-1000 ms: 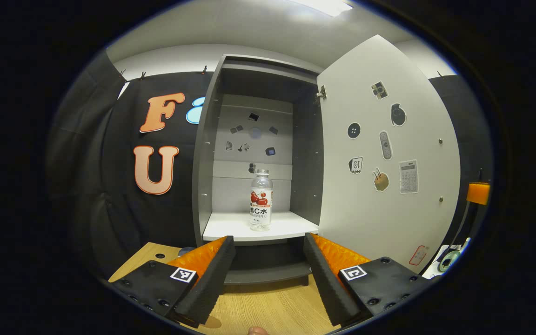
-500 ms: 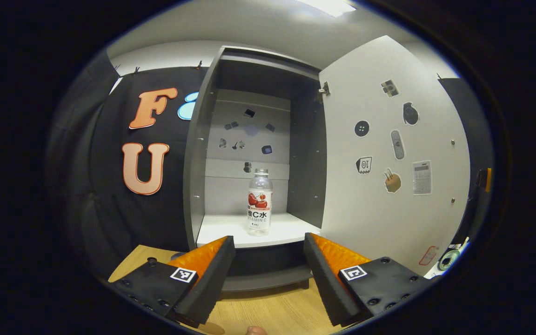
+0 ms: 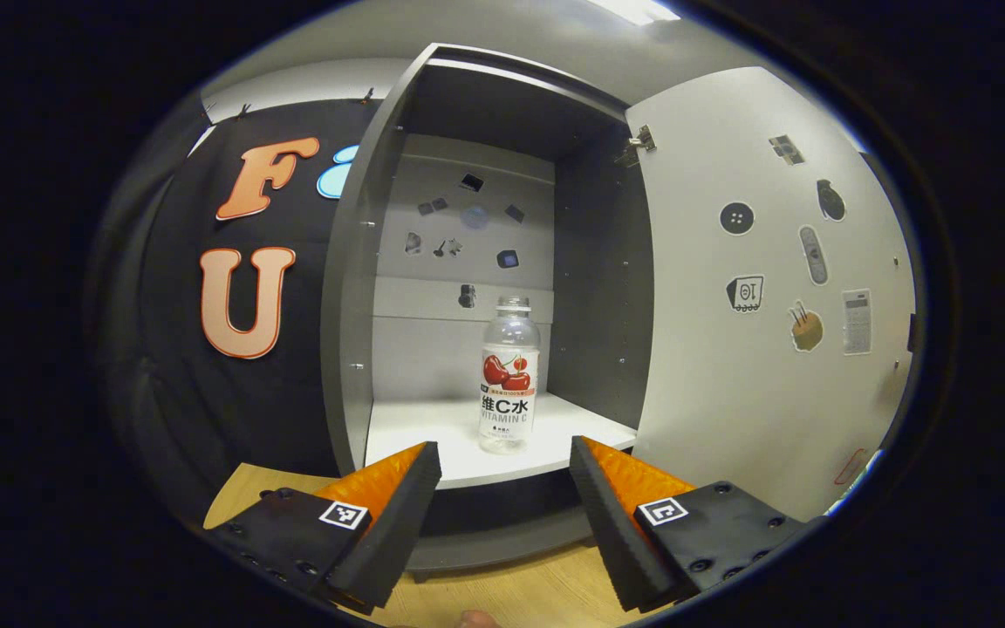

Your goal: Open the cabinet door with the right hand, grasp the bottle in the cabinet with the left hand and place it on the coaster, then close the cabinet door with the right hand.

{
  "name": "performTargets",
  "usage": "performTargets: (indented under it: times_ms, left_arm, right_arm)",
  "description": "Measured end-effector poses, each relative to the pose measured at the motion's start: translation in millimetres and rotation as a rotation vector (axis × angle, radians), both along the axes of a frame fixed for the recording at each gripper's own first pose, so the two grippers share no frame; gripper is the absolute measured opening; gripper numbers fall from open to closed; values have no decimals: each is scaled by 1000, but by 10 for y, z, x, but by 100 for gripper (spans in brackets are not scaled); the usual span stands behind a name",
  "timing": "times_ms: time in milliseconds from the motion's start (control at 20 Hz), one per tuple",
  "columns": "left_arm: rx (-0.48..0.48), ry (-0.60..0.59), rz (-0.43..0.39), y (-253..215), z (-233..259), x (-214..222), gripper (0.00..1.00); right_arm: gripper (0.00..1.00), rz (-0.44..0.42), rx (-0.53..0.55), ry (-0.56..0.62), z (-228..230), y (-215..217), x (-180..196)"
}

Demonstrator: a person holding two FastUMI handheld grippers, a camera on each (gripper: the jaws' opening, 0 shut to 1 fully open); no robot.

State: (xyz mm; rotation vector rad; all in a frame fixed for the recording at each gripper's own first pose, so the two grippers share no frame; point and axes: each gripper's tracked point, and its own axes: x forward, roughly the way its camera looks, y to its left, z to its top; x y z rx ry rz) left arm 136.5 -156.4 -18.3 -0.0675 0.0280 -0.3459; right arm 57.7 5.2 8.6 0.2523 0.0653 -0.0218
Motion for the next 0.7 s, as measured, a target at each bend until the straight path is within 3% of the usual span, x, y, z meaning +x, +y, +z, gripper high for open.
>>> performTargets:
  times_ms: [150, 450, 700]
  left_arm:
    - [18, -11, -36, -75, -33, 299, 96]
    - [50, -33, -113, -363, -92, 829, 96]
    - [57, -21, -148, -513, -189, 1105, 96]
  right_arm:
    - [93, -44, -15, 30, -60, -53, 52]
    - [93, -131, -156, 53, -143, -200, 219]
    - [93, -159, -132, 71, -130, -242, 207]
